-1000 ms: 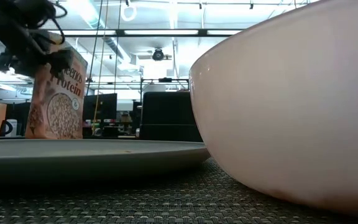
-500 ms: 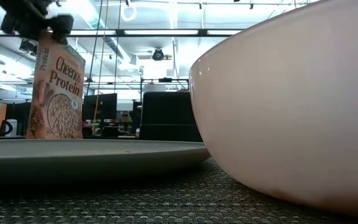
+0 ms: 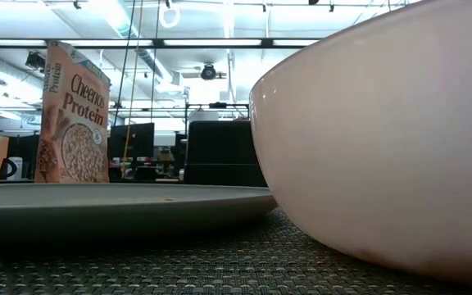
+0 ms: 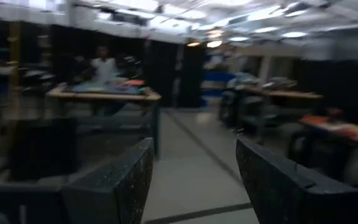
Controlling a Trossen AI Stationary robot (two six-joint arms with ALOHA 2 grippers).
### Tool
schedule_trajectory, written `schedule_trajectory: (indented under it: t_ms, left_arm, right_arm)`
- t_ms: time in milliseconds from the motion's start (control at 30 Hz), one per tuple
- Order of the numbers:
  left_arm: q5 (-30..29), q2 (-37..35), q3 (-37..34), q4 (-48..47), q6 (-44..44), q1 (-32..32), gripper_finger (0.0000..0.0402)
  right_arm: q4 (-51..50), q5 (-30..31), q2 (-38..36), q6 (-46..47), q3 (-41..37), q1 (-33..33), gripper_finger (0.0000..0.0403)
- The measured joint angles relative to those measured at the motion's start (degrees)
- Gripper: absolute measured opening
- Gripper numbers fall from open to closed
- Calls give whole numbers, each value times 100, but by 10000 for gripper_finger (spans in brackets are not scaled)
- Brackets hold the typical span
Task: Arrange a breakfast setting
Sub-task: Put the bread on the gray plate
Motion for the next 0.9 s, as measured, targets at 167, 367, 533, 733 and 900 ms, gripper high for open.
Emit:
schedule_trajectory:
  t_ms: [167, 367, 533, 733, 900]
  left_arm:
    - [878, 162, 332, -20, -308, -4, 228]
    - [1658, 537, 586, -33, -607, -4, 220]
    - [2185, 828, 943, -25, -569, -4, 211]
    - [2685, 886, 1370, -5, -260, -4, 201]
    - [3340, 829, 1497, -49, -285, -7, 197]
  right_arm:
    - [-218, 2, 86, 11, 4, -157, 309]
    - [-276, -303, 569, 17, 8, -479, 309]
    - [-1493, -487, 1239, -279, 715, -600, 309]
    - [-3274, -309, 2126, -1722, 1967, -815, 306]
    - [-3596, -292, 2670, -2553, 2394, -1114, 277]
